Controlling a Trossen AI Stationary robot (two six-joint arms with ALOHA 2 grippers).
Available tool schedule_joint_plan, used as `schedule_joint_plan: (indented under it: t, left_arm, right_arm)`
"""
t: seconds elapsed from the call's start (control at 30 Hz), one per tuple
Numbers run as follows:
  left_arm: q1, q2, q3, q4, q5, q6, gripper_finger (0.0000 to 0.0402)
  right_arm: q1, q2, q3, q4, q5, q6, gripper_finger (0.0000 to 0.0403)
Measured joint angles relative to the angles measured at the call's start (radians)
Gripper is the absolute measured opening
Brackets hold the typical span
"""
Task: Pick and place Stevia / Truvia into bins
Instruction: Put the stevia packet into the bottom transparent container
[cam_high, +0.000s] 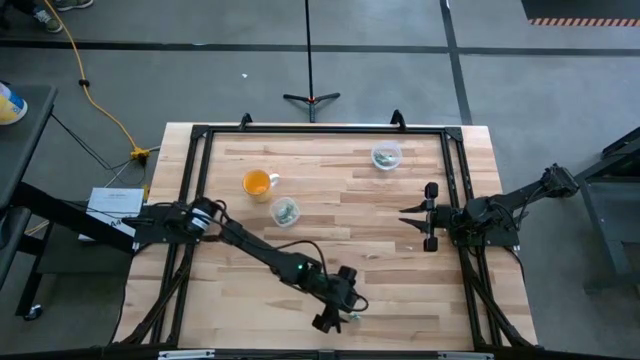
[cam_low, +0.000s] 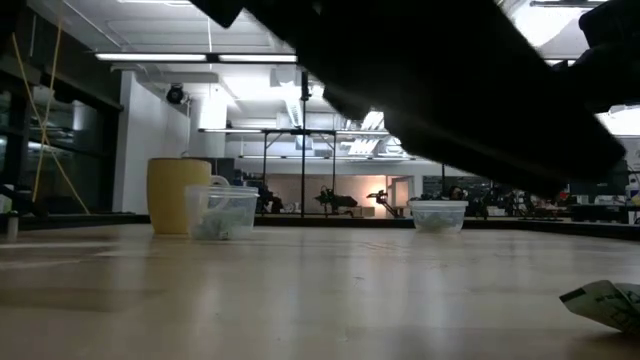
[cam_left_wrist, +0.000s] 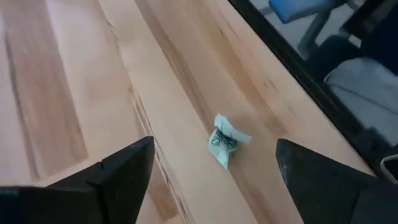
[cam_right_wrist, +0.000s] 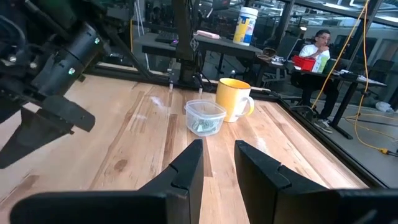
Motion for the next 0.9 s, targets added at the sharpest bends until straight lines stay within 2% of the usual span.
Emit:
schedule_joint_plan:
  t: [0.13, 0.33, 0.73, 0.9]
  left_arm:
    - [0.004, 0.028, 0.003, 0.021, 0.002, 0.023, 0.0353]
    - [0.016, 0.069, 0.003, 0.12, 0.06, 0.037, 0.0319]
    - [0.02, 0.106, 0.002, 0.142, 0.082, 0.068, 0.027]
    - [0.02, 0.106, 0.002, 0.141, 0.082, 0.099, 0.0229]
  right_arm:
    - [0.0, 0.0, 0.0, -0.002, 0.001, 0.0, 0.0083]
    - [0.0, -0.001, 0.0, -0.005, 0.001, -0.001, 0.0083]
    - [0.0, 0.0, 0.0, -0.005, 0.002, -0.001, 0.0083]
    - [0.0, 0.0, 0.0, -0.005, 0.002, -0.001, 0.0083]
